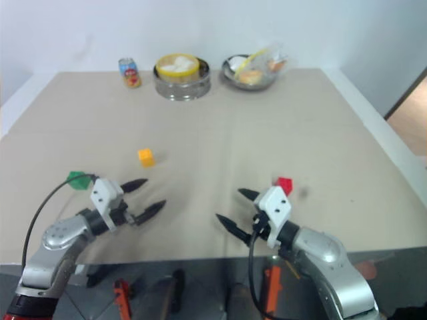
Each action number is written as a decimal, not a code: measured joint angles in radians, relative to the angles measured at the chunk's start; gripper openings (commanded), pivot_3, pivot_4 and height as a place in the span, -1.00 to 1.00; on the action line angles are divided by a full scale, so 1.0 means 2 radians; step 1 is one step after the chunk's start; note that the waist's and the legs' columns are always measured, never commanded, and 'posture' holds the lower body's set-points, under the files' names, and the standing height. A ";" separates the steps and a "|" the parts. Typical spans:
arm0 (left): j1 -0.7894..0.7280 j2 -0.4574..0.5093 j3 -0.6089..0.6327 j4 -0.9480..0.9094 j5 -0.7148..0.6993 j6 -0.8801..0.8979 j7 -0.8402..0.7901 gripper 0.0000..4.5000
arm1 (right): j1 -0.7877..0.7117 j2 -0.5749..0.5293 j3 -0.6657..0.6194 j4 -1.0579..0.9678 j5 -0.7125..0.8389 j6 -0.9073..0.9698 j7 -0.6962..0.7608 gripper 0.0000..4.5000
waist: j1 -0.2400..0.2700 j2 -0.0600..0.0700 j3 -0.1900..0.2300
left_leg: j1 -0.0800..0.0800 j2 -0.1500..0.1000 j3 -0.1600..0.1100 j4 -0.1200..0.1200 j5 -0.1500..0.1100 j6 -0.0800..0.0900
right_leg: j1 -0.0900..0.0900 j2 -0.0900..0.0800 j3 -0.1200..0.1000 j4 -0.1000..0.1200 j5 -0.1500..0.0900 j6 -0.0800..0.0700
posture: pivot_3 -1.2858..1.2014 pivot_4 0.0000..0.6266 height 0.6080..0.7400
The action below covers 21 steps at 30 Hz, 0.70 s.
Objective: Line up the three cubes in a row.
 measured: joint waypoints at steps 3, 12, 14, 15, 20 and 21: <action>-0.002 0.002 -0.001 0.001 -0.004 -0.002 -0.013 0.98 | 0.001 0.000 0.000 -0.001 0.000 0.000 -0.004 1.00 | 0.000 0.000 0.000 | 0.000 0.000 0.000 0.000 0.000 0.000 | 0.000 0.000 0.000 0.000 0.000 0.000 | 0.03 -0.52 1.00; -0.014 0.005 -0.001 0.020 -0.022 -0.058 -0.076 0.98 | 0.014 0.005 -0.003 -0.020 0.020 0.026 -0.029 1.00 | 0.000 0.000 0.000 | 0.000 0.000 0.000 0.000 0.000 0.000 | 0.000 0.000 0.001 0.000 0.000 0.000 | 0.03 -0.52 1.00; -0.016 0.003 -0.001 0.025 -0.022 -0.058 -0.075 0.98 | 0.014 0.003 -0.003 -0.021 0.020 0.027 -0.032 1.00 | 0.000 0.000 0.000 | 0.000 0.000 0.000 0.000 0.000 0.000 | 0.000 0.000 0.001 0.000 0.000 0.000 | 0.03 -0.52 1.00; -0.016 0.002 -0.001 0.027 -0.022 -0.057 -0.075 0.98 | 0.014 0.003 -0.003 -0.022 0.019 0.026 -0.033 1.00 | 0.000 0.000 0.000 | 0.000 0.000 0.001 0.000 0.000 0.000 | 0.000 0.000 0.000 0.000 0.000 0.000 | 0.03 -0.52 1.00; -0.025 0.000 -0.001 0.034 -0.022 -0.051 -0.058 0.98 | 0.014 0.005 -0.004 -0.025 0.004 0.013 -0.048 1.00 | 0.000 0.000 0.000 | 0.000 0.001 0.003 0.000 0.000 0.000 | 0.000 0.000 0.000 0.000 0.000 0.000 | 0.03 -0.52 1.00; -0.029 0.000 -0.001 0.035 -0.022 -0.047 -0.053 0.98 | 0.014 0.012 -0.008 -0.028 -0.003 0.010 -0.061 1.00 | 0.000 0.000 0.000 | 0.000 0.002 0.004 0.000 0.000 0.000 | 0.000 0.000 0.000 0.000 0.000 0.000 | 0.03 -0.52 1.00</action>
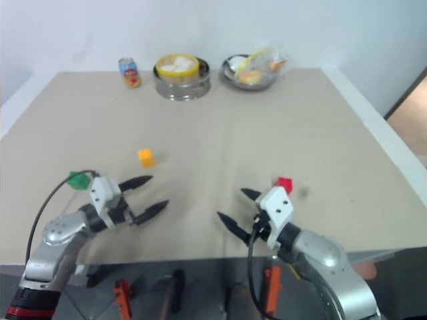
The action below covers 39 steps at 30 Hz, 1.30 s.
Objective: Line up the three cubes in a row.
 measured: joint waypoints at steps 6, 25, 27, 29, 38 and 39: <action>-0.013 0.002 -0.004 -0.002 0.000 0.007 -0.003 0.98 | -0.016 0.028 -0.030 -0.023 -0.065 0.002 -0.094 1.00 | 0.000 0.000 0.000 | 0.000 0.000 0.001 0.000 0.000 0.000 | 0.000 0.000 0.000 0.000 0.000 0.000 | 0.03 -0.52 1.00; -0.058 0.023 -0.056 -0.013 -0.005 0.008 -0.086 0.98 | -0.050 0.150 -0.065 0.051 -0.134 0.072 -0.239 1.00 | 0.000 0.000 0.000 | 0.000 0.002 0.001 0.000 0.000 0.000 | 0.000 0.005 0.001 0.000 0.002 -0.001 | 0.03 -0.52 1.00; -0.059 0.023 -0.056 -0.013 -0.009 0.012 -0.090 0.98 | -0.059 0.151 -0.072 0.064 -0.134 0.069 -0.242 1.00 | -0.001 0.000 0.000 | 0.000 0.003 0.001 0.000 0.000 0.000 | 0.000 0.006 0.001 0.000 0.002 -0.001 | 0.03 -0.52 1.00; -0.060 0.025 -0.057 -0.015 -0.012 0.017 -0.093 0.98 | -0.063 0.155 -0.074 0.074 -0.132 0.067 -0.242 1.00 | -0.001 0.000 0.000 | 0.000 0.004 0.001 0.000 0.000 0.000 | 0.000 0.006 0.001 0.000 0.002 -0.001 | 0.03 -0.52 1.00; -0.060 0.027 -0.060 -0.021 -0.013 0.028 -0.098 1.00 | -0.073 0.176 -0.079 0.099 -0.110 0.081 -0.242 -0.15 | -0.001 0.000 0.000 | 0.000 0.006 0.002 0.000 0.000 0.000 | 0.000 0.009 0.001 0.000 0.003 -0.003 | 0.03 -0.52 1.00; -0.060 0.027 -0.060 -0.021 -0.013 0.028 -0.098 1.00 | -0.073 0.176 -0.079 0.099 -0.110 0.081 -0.242 -0.28 | -0.001 0.000 0.000 | 0.000 0.007 0.002 0.000 0.000 0.000 | 0.000 0.009 0.001 0.000 0.003 -0.003 | 0.03 -0.52 1.00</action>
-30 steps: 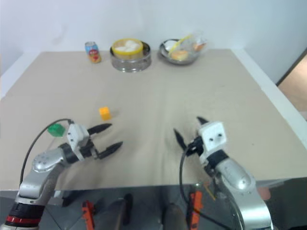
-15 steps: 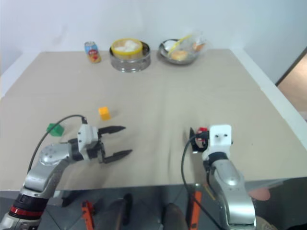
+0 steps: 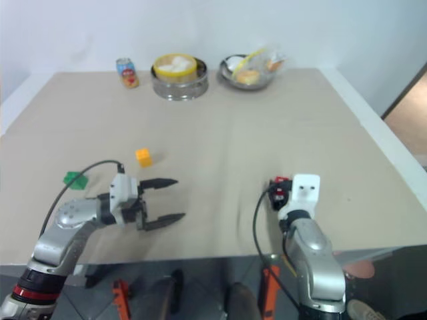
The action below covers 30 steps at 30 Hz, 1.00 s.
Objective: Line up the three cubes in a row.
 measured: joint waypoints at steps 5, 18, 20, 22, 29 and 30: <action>0.000 0.000 0.000 0.000 0.000 0.000 0.003 1.00 | -0.001 -0.003 0.003 0.001 -0.002 0.000 0.000 -0.45 | 0.000 0.000 0.000 | 0.000 0.001 0.000 0.000 0.000 0.000 | 0.000 0.000 0.000 0.000 0.000 0.000 | 0.03 -0.52 1.00; 0.033 0.029 0.008 0.008 0.004 -0.007 -0.003 1.00 | -0.192 -0.153 0.161 0.018 0.066 0.030 0.270 -0.45 | 0.000 0.000 0.000 | 0.001 0.007 0.006 0.001 0.000 0.000 | -0.001 0.000 -0.003 -0.002 0.003 -0.001 | 0.03 -0.52 1.00; 0.035 0.030 0.010 0.009 0.004 -0.011 -0.002 1.00 | -0.217 -0.171 0.187 0.053 0.073 0.030 0.318 -0.45 | 0.001 0.000 0.000 | 0.000 0.007 0.007 0.001 0.000 0.000 | -0.001 0.000 -0.003 -0.005 0.003 -0.002 | 0.03 -0.52 1.00; 0.039 0.030 0.011 0.008 0.004 -0.011 0.001 1.00 | -0.229 -0.182 0.196 0.081 0.077 0.030 0.355 -0.45 | 0.001 0.000 0.000 | 0.000 0.007 0.010 0.000 0.000 0.000 | -0.001 -0.001 -0.003 -0.007 0.004 -0.001 | 0.03 -0.52 1.00; 0.064 0.033 0.026 -0.009 0.000 -0.010 0.012 1.00 | -0.264 -0.206 0.218 0.161 0.073 0.000 0.447 -0.45 | 0.000 0.000 0.000 | 0.000 0.007 0.014 0.001 -0.003 0.001 | -0.001 0.000 0.000 -0.009 0.005 0.002 | 0.03 -0.52 1.00; 0.066 0.033 0.026 -0.011 0.000 -0.010 0.013 1.00 | -0.268 -0.206 0.220 0.167 0.073 -0.001 0.454 -0.45 | 0.000 0.000 0.000 | 0.000 0.007 0.014 0.001 -0.003 0.001 | -0.001 0.000 0.000 -0.009 0.005 0.002 | 0.03 -0.52 1.00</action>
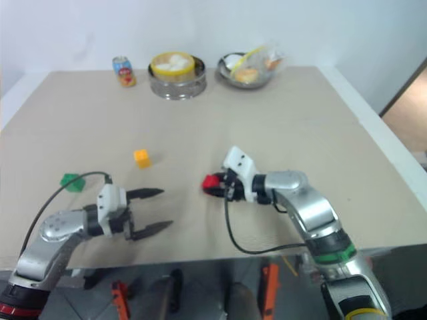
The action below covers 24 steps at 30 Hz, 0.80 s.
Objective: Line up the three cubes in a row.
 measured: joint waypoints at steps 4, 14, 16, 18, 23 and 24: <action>0.003 0.000 0.000 -0.007 0.000 0.000 0.007 1.00 | -0.014 -0.002 0.009 0.011 -0.001 -0.001 0.033 -0.45 | 0.000 0.000 0.000 | 0.000 0.002 0.000 0.000 0.000 0.000 | 0.000 0.002 0.000 0.000 0.000 -0.001 | 0.03 -0.52 1.00; 0.005 0.000 0.000 -0.011 0.000 0.001 0.017 1.00 | -0.014 -0.016 0.047 0.016 -0.032 -0.036 0.082 -0.45 | 0.000 0.000 0.000 | 0.000 0.004 0.003 0.002 -0.001 -0.001 | -0.001 0.001 0.000 0.000 0.001 -0.001 | 0.03 -0.52 1.00; 0.005 -0.001 0.000 -0.011 0.000 0.001 0.017 1.00 | -0.014 -0.016 0.049 0.023 -0.040 -0.047 0.084 -0.45 | 0.000 0.000 0.000 | 0.000 0.004 0.003 0.003 -0.001 -0.001 | -0.001 0.001 0.000 0.000 0.002 -0.001 | 0.03 -0.52 1.00; 0.003 -0.001 0.000 -0.011 0.000 0.001 0.017 1.00 | -0.014 -0.016 0.054 0.034 -0.053 -0.066 0.090 -0.45 | 0.000 0.000 0.000 | 0.000 0.004 0.004 0.003 -0.001 -0.001 | -0.001 0.001 0.000 0.000 0.002 -0.001 | 0.03 -0.52 1.00; -0.001 -0.001 0.000 -0.011 0.000 0.001 0.017 1.00 | -0.017 -0.015 0.055 0.052 -0.060 -0.098 0.103 -0.45 | 0.000 0.000 0.000 | 0.000 0.004 0.004 0.003 -0.001 -0.001 | -0.001 0.001 0.000 0.000 0.002 -0.001 | 0.03 -0.52 1.00; -0.001 -0.001 0.000 -0.011 0.000 0.001 0.017 1.00 | -0.018 -0.015 0.056 0.057 -0.061 -0.104 0.106 -0.45 | 0.000 0.000 0.000 | 0.000 0.004 0.004 0.003 -0.001 -0.001 | -0.001 0.001 0.000 0.000 0.002 -0.001 | 0.03 -0.52 1.00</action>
